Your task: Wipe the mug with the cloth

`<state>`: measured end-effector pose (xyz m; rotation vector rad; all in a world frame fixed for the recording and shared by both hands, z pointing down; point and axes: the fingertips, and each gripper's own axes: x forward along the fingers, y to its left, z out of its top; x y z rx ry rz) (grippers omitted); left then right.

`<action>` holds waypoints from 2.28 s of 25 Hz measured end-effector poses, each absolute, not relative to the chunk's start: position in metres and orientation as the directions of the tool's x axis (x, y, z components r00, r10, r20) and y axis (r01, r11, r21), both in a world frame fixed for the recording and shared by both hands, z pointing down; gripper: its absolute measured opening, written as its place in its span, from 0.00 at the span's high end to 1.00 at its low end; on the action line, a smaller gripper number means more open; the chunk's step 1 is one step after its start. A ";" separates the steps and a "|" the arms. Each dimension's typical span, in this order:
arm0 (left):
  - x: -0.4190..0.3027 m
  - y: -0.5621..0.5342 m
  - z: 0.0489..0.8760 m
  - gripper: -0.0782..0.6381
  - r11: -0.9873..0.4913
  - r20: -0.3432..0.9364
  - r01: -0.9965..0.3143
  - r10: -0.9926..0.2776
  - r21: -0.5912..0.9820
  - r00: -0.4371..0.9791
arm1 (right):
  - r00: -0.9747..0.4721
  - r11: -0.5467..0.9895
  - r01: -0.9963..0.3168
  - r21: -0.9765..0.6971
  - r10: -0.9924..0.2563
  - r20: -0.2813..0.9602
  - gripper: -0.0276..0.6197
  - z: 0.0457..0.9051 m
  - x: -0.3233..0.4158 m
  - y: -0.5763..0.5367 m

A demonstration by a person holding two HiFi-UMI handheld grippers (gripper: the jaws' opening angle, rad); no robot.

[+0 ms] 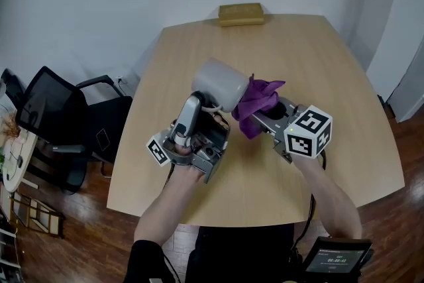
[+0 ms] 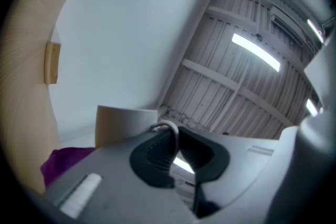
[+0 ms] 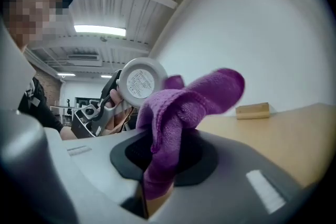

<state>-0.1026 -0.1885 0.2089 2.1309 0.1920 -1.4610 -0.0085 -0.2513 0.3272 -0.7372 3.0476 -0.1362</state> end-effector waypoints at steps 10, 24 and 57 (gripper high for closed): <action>-0.107 -0.192 0.214 0.83 -0.850 -0.896 0.386 -0.199 0.359 0.396 | -0.967 0.970 -0.212 0.120 -0.190 -0.171 0.84 0.271 -0.033 -0.179; -0.107 -0.183 0.213 0.83 -0.861 -0.904 0.396 -0.152 0.320 0.401 | -0.901 0.904 -0.414 -0.103 -0.423 -0.096 0.84 0.301 0.005 -0.241; -0.083 -0.173 0.222 0.84 -0.870 -0.840 0.371 -0.086 0.326 0.536 | -0.958 0.962 -0.258 0.088 -0.243 -0.151 0.84 0.272 -0.001 -0.203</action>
